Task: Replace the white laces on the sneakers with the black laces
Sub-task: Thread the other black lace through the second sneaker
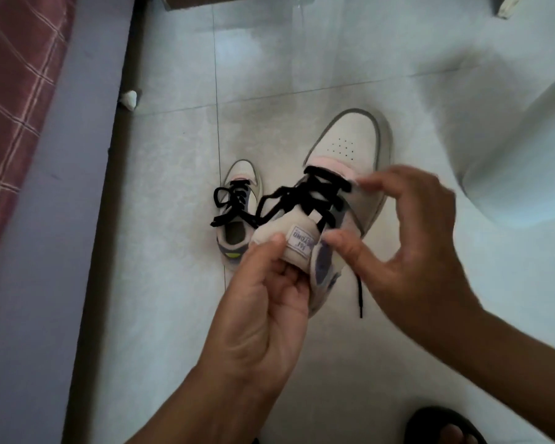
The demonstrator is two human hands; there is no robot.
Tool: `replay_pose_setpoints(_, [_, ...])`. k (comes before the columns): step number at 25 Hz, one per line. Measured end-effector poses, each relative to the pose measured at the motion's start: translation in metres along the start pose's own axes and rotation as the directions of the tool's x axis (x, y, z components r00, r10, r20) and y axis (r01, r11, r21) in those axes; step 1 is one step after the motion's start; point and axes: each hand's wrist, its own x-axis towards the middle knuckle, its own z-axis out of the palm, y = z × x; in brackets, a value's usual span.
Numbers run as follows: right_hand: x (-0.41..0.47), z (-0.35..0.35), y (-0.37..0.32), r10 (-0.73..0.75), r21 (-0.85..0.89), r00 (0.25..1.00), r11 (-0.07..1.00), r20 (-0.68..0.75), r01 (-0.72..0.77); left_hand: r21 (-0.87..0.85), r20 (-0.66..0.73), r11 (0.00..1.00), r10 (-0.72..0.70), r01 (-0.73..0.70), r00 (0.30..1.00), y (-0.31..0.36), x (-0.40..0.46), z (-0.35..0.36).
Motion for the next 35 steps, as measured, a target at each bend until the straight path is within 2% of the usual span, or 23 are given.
replay_pose_setpoints(2, [-0.029, 0.014, -0.005, 0.154, 0.05, 0.983, 0.986, 0.098, -0.159, -0.034, -0.02, 0.995, -0.092, 0.091, 0.996, -0.004, 0.001, 0.003])
replay_pose_setpoints(3, [-0.037, 0.019, -0.002, 0.159, 0.031, 0.978, 0.986, 0.137, -0.165, -0.049, -0.044, 0.992, -0.12, 0.117, 0.992, -0.005, 0.002, 0.005])
replay_pose_setpoints(6, [-0.034, 0.02, 0.014, 0.019, -0.152, 0.992, 0.988, 0.124, 0.0, -0.126, -0.098, 0.98, -0.169, 0.157, 0.981, -0.01, 0.004, 0.006])
replay_pose_setpoints(9, [-0.032, 0.025, 0.03, -0.124, -0.443, 0.974, 0.875, 0.189, 0.197, -0.017, -0.079, 0.992, -0.129, 0.128, 0.989, -0.02, -0.002, 0.011])
replay_pose_setpoints(11, [-0.03, 0.026, 0.03, -0.069, -0.397, 0.985, 0.909, 0.159, 0.128, 0.058, -0.07, 0.996, -0.069, 0.073, 0.995, -0.028, -0.007, 0.016])
replay_pose_setpoints(14, [-0.015, 0.018, 0.034, -0.071, -0.212, 0.996, 0.975, -0.053, 0.058, 0.22, -0.023, 0.976, 0.004, 0.002, 1.0, -0.035, -0.016, 0.021])
replay_pose_setpoints(15, [-0.01, 0.013, 0.035, -0.089, -0.19, 0.99, 0.979, -0.113, 0.067, 0.373, 0.026, 0.923, 0.095, -0.098, 0.995, -0.033, -0.019, 0.021])
replay_pose_setpoints(16, [-0.005, 0.007, 0.037, -0.122, -0.204, 0.98, 0.975, -0.154, 0.09, 0.587, 0.142, 0.756, 0.257, -0.29, 0.956, -0.028, -0.02, 0.019])
replay_pose_setpoints(17, [-0.002, 0.003, 0.039, -0.162, -0.243, 0.97, 0.963, -0.182, 0.116, 0.753, 0.345, 0.404, 0.429, -0.519, 0.835, -0.022, -0.02, 0.018])
replay_pose_setpoints(18, [-0.002, -0.001, 0.04, -0.197, -0.278, 0.96, 0.951, -0.2, 0.137, 0.776, 0.562, -0.051, 0.508, -0.629, 0.652, -0.016, -0.016, 0.016])
replay_pose_setpoints(19, [-0.002, -0.004, 0.041, -0.224, -0.284, 0.952, 0.945, -0.208, 0.16, 0.662, 0.739, -0.425, 0.505, -0.617, 0.445, -0.012, -0.008, 0.012])
replay_pose_setpoints(20, [-0.003, -0.007, 0.039, -0.246, -0.263, 0.948, 0.946, -0.202, 0.19, 0.545, 0.833, -0.61, 0.468, -0.575, 0.294, -0.008, 0.001, 0.011])
replay_pose_setpoints(21, [-0.004, -0.008, 0.037, -0.274, -0.231, 0.944, 0.946, -0.185, 0.229, 0.487, 0.864, -0.66, 0.458, -0.572, 0.209, -0.005, 0.007, 0.012])
replay_pose_setpoints(23, [-0.002, -0.014, 0.038, -0.277, -0.12, 0.948, 0.958, -0.153, 0.261, 0.456, 0.859, -0.642, 0.499, -0.617, 0.116, 0.002, 0.016, 0.017])
replay_pose_setpoints(25, [0.001, -0.021, 0.031, -0.176, -0.022, 0.973, 0.984, -0.151, 0.174, 0.485, 0.822, -0.576, 0.557, -0.658, 0.119, 0.003, 0.017, 0.019])
replay_pose_setpoints(27, [-0.005, -0.026, 0.017, -0.031, -0.022, 0.984, 0.999, -0.175, 0.028, 0.527, 0.776, -0.531, 0.619, -0.663, 0.122, 0.0, 0.018, 0.022])
replay_pose_setpoints(28, [-0.013, -0.028, 0.006, -0.031, -0.047, 0.978, 0.999, -0.206, 0.022, 0.55, 0.75, -0.506, 0.65, -0.664, 0.126, 0.001, 0.019, 0.026])
replay_pose_setpoints(29, [-0.021, -0.028, -0.005, -0.016, -0.01, 0.976, 1.0, -0.218, 0.014, 0.576, 0.72, -0.478, 0.681, -0.663, 0.135, 0.003, 0.021, 0.03])
replay_pose_setpoints(30, [-0.025, -0.03, -0.017, 0.107, 0.134, 0.98, 0.987, -0.167, -0.085, 0.595, 0.696, -0.46, 0.706, -0.659, 0.135, 0.005, 0.021, 0.034])
replay_pose_setpoints(31, [-0.02, -0.032, -0.03, 0.281, 0.345, 0.959, 0.903, -0.028, -0.255, 0.594, 0.689, -0.464, 0.715, -0.658, 0.117, 0.007, 0.021, 0.039])
replay_pose_setpoints(32, [-0.013, -0.033, -0.033, 0.447, 0.583, 0.88, 0.676, 0.162, -0.45, 0.566, 0.704, -0.491, 0.706, -0.662, 0.079, 0.006, 0.018, 0.042])
replay_pose_setpoints(33, [-0.004, -0.037, -0.032, 0.51, 0.744, 0.791, 0.371, 0.337, -0.556, 0.519, 0.73, -0.53, 0.683, -0.671, 0.026, 0.003, 0.015, 0.045])
replay_pose_setpoints(35, [0.015, -0.05, -0.031, 0.405, 0.839, 0.77, 0.014, 0.493, -0.544, 0.407, 0.789, -0.605, 0.61, -0.684, -0.071, -0.008, 0.007, 0.049])
